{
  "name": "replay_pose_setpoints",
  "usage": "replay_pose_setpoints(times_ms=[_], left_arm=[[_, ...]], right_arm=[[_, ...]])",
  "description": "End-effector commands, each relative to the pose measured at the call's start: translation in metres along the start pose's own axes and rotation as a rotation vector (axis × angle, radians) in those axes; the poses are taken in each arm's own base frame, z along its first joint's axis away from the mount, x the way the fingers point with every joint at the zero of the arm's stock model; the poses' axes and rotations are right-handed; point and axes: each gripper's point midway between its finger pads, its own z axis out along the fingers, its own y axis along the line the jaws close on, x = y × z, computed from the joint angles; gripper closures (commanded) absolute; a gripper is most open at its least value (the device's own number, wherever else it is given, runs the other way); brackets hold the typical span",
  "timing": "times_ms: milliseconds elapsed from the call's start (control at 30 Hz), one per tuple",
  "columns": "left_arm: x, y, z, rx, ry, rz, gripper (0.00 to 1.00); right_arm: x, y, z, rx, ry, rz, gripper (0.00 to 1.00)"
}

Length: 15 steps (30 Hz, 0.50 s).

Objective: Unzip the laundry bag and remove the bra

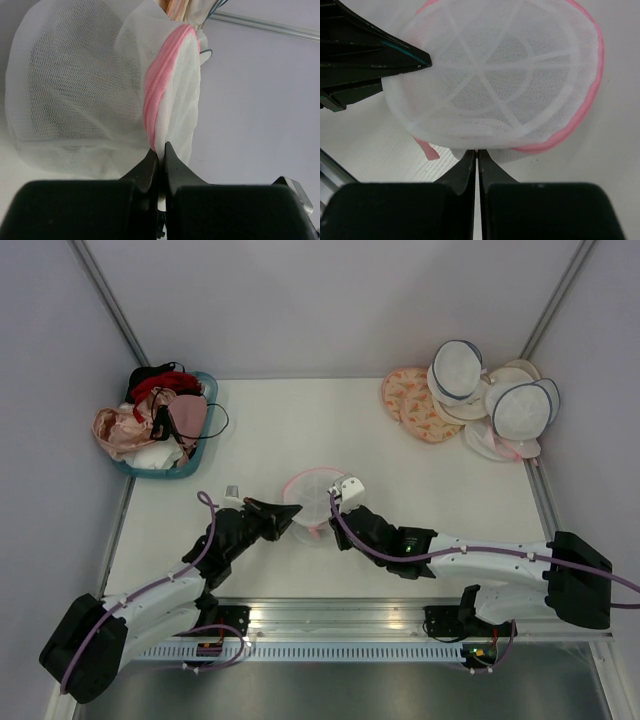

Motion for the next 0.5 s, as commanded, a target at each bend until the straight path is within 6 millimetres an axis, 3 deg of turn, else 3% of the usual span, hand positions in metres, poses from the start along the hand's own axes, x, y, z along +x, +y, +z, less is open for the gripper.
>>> replay_pose_setpoints(times_ms=[0,333,467], left_arm=[[-0.003,-0.009,-0.002,0.011,-0.007,0.029,0.98],[-0.021,-0.008,-0.005,-0.014,-0.053,0.104,0.98],[-0.024,-0.012,-0.003,-0.032,-0.009,0.183,0.98]], right_arm=[[-0.017,-0.008,-0.019,0.014,-0.021,0.014,1.0],[0.001,-0.025,-0.047,0.056,0.13,-0.039,1.0],[0.013,-0.047,-0.049,0.168,0.188,-0.095,1.0]])
